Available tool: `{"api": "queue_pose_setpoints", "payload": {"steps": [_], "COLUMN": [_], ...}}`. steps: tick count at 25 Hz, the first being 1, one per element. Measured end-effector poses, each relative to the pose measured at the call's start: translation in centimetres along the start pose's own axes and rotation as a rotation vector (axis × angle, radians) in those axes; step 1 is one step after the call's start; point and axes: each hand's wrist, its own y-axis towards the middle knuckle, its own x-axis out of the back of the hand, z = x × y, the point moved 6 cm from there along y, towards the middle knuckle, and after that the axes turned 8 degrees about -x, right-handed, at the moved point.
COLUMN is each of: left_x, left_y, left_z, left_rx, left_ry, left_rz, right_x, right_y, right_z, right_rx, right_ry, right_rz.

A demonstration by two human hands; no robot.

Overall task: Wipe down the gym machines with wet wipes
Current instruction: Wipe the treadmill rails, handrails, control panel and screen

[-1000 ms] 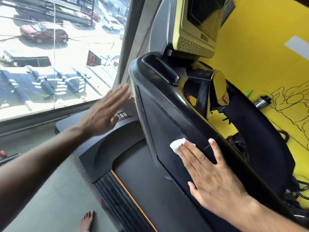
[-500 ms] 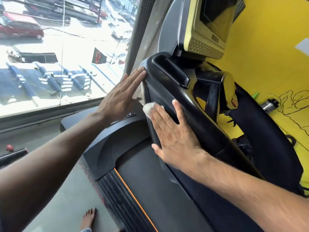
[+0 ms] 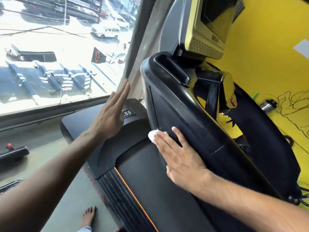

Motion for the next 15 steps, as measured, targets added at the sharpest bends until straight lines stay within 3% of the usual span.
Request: {"api": "queue_pose_setpoints", "payload": {"steps": [4, 7, 11, 15], "left_x": [-3.3, -3.4, 1.5, 2.9], "left_y": [-7.8, -8.5, -0.7, 9.6], "left_z": [-1.2, -1.6, -1.3, -1.2], "left_rx": [0.154, 0.163, -0.006, -0.297], "left_ry": [-0.012, -0.032, -0.044, 0.017], "left_rz": [-0.007, -0.036, -0.088, 0.114], "right_x": [4.0, 6.4, 4.8, -0.7], "right_y": [7.7, 12.4, 10.2, 3.1], "right_z": [-4.7, -7.6, -5.0, 1.5], "right_rx": [-0.067, -0.134, -0.08, 0.177], "right_ry": [-0.116, -0.168, -0.167, -0.12], "right_rz": [-0.177, -0.176, -0.128, 0.015]}}
